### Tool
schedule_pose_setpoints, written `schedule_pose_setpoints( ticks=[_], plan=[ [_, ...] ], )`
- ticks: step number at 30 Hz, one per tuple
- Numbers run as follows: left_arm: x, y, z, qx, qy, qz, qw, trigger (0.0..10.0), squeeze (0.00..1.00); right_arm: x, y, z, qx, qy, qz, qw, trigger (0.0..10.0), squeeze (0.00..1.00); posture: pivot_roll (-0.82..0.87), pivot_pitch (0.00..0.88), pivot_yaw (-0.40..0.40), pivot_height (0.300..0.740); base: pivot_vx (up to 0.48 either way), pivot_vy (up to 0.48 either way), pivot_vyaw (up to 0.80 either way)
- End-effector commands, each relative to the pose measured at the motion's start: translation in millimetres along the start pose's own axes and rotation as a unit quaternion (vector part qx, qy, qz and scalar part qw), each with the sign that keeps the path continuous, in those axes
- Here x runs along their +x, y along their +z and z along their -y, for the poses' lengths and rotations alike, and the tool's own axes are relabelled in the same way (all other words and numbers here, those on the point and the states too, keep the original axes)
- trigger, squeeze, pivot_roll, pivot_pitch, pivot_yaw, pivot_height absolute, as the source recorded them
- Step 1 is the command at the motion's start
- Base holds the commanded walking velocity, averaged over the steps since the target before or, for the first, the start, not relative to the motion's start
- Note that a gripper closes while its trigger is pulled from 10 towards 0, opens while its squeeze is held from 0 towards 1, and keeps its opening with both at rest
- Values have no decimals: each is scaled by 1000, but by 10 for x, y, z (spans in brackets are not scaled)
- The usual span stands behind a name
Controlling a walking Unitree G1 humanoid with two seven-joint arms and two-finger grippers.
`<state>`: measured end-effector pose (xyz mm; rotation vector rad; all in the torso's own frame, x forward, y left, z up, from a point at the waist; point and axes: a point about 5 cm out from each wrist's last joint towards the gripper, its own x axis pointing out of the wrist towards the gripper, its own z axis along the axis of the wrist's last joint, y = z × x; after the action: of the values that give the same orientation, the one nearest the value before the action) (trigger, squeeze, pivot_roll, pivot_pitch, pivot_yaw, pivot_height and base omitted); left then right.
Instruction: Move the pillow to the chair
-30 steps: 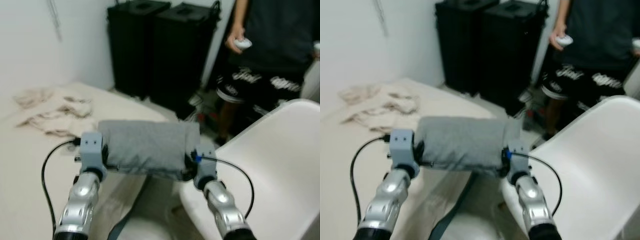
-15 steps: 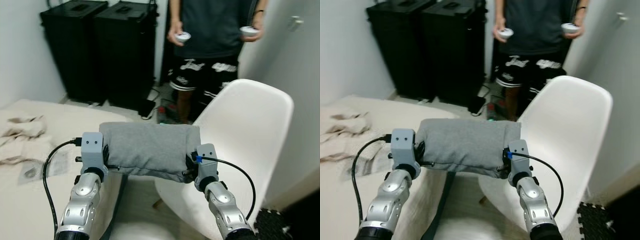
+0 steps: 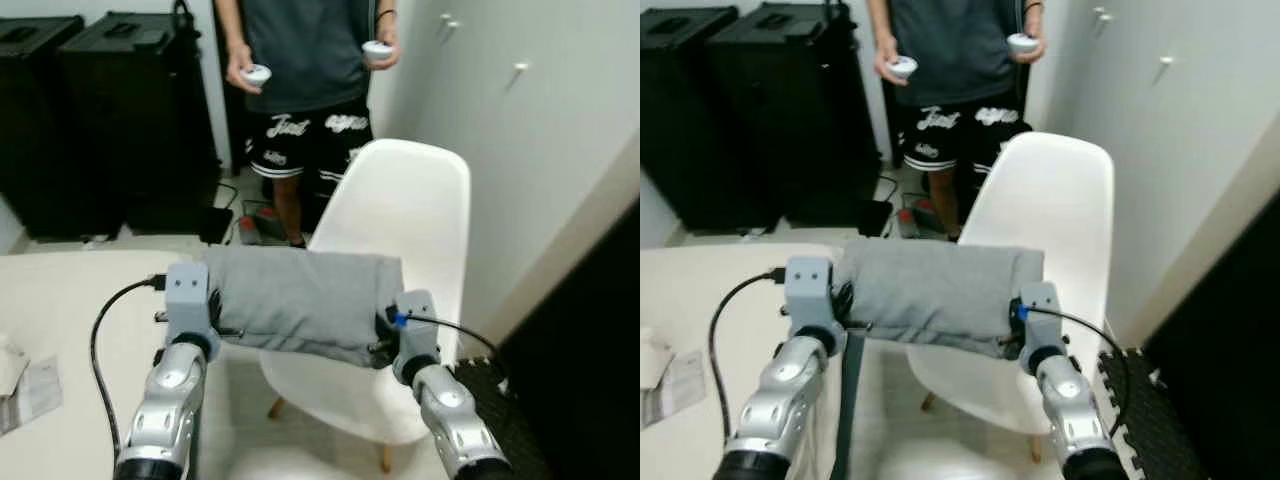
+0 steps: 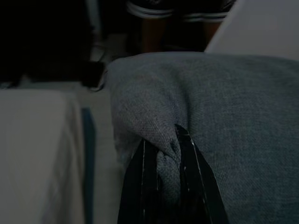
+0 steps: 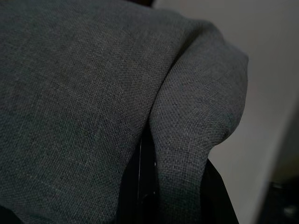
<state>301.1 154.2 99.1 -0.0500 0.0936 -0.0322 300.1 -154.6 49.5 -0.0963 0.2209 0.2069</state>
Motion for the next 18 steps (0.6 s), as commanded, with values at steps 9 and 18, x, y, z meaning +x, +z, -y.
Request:
schedule_pose_setpoints(
  ticks=[9, 18],
  plan=[
    [13, 18, -41, -2, 5, 2, 1000, 10000, 0, 24, 32, -97, -2, 16, 6, 1000, 10000, 0, 21, 66, -9, 740, 0, 0, -800],
    [7, 12, -26, 1, 3, 1, 1000, 10000, 0, 34, 23, -116, -14, 31, 2, 999, 10000, 0, 24, 66, -11, 740, 0, 0, -800]
  ],
)
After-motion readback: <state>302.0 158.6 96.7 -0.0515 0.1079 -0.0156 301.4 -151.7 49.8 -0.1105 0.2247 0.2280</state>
